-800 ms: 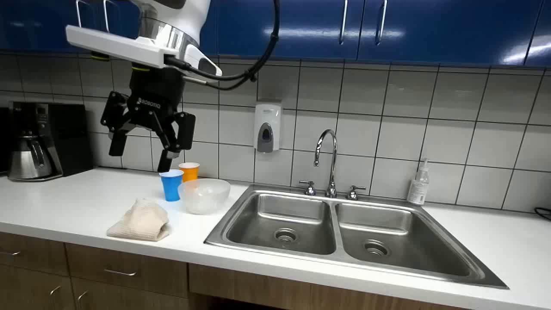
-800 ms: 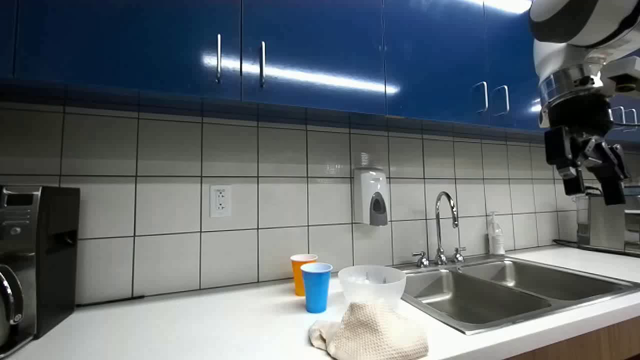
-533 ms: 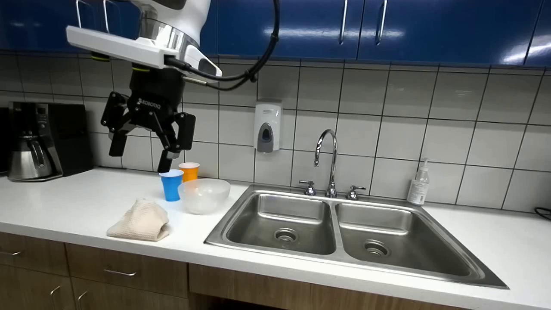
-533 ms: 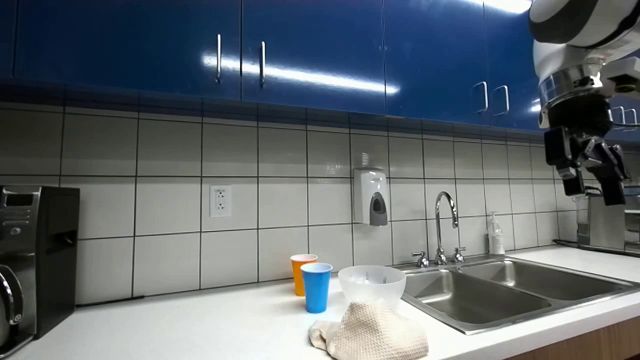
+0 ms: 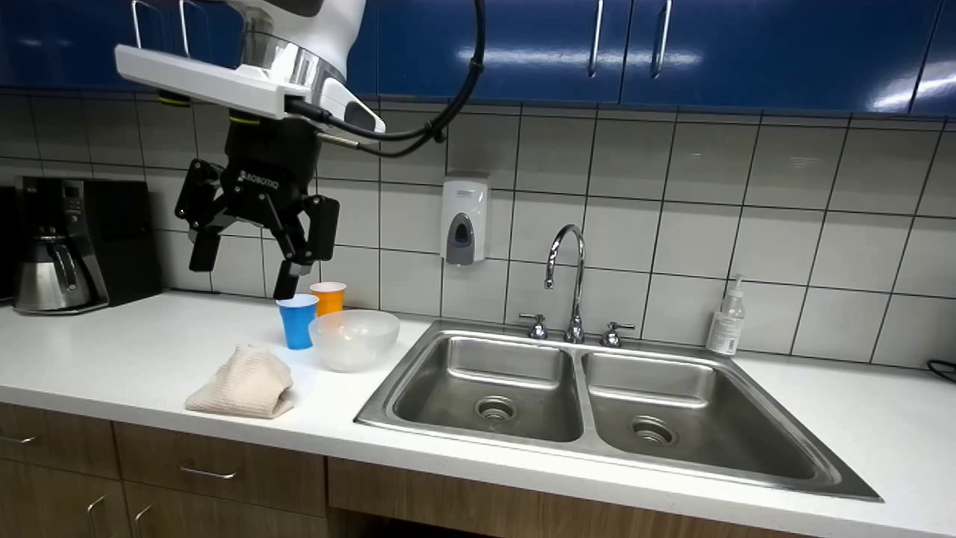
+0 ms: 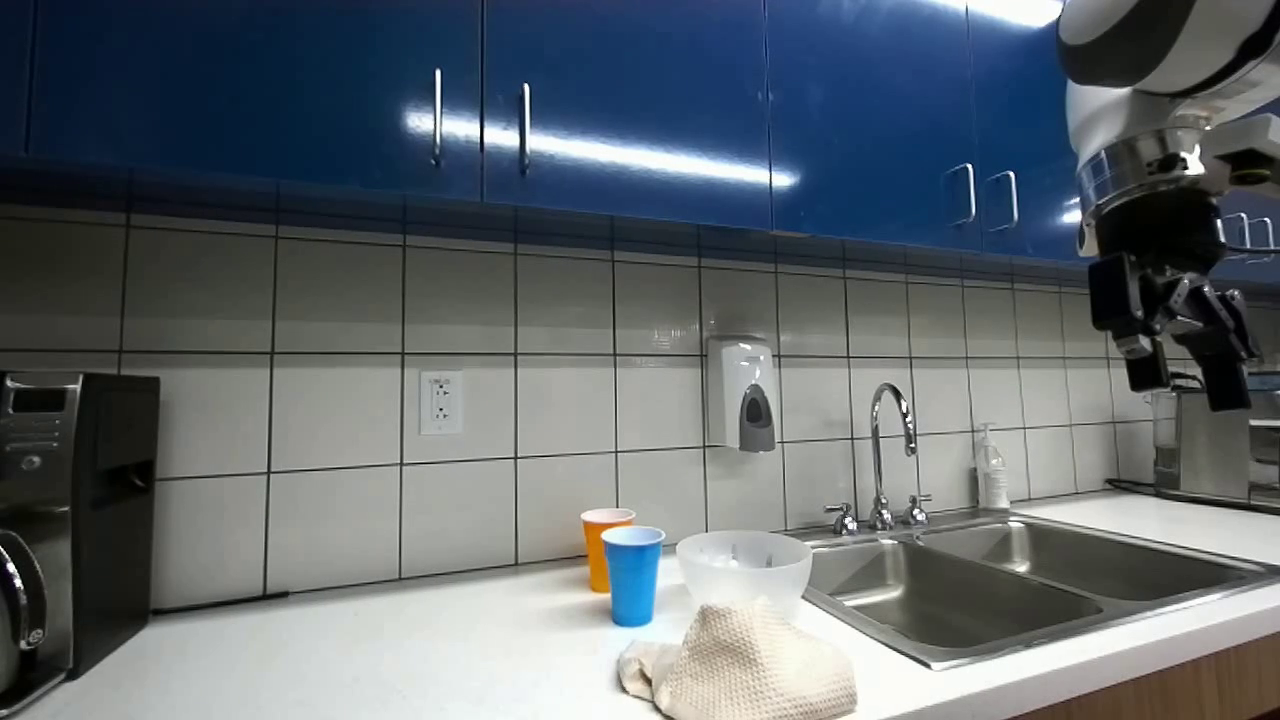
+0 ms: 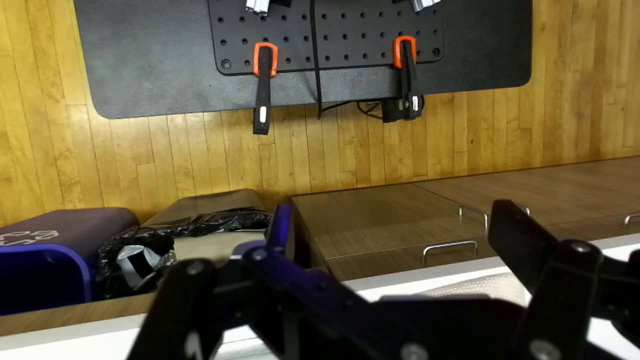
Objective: Put the white towel inside the plastic bowl
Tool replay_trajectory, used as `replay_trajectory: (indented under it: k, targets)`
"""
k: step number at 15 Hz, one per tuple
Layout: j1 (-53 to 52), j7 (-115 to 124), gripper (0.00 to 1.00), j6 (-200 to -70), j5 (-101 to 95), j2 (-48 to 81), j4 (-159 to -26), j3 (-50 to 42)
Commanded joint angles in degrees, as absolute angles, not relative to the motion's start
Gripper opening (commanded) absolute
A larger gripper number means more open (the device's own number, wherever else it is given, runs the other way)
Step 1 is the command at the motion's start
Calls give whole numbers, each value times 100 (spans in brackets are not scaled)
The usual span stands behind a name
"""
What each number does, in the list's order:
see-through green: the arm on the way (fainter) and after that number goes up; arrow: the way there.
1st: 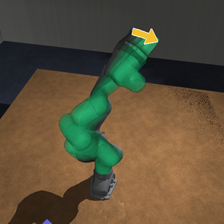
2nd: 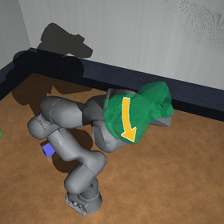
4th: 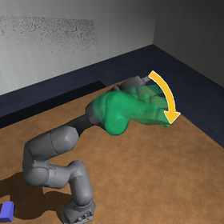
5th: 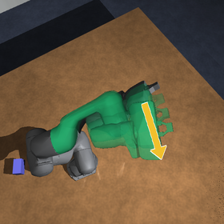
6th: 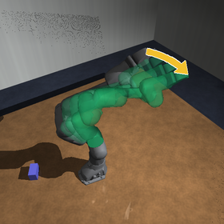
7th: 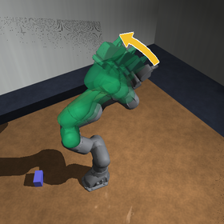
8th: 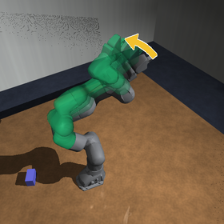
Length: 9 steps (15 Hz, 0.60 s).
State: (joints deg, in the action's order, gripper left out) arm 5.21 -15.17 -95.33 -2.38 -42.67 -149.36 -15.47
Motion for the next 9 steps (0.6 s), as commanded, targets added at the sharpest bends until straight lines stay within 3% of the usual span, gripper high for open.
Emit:
replay_trajectory:
  k: [1, 9]
  targets:
    - [600, -1562, 100, -9529, -199, -4249, -14929, -1483]
    - [454, -1612, 100, -9565, -244, -4441, -15133, -1264]
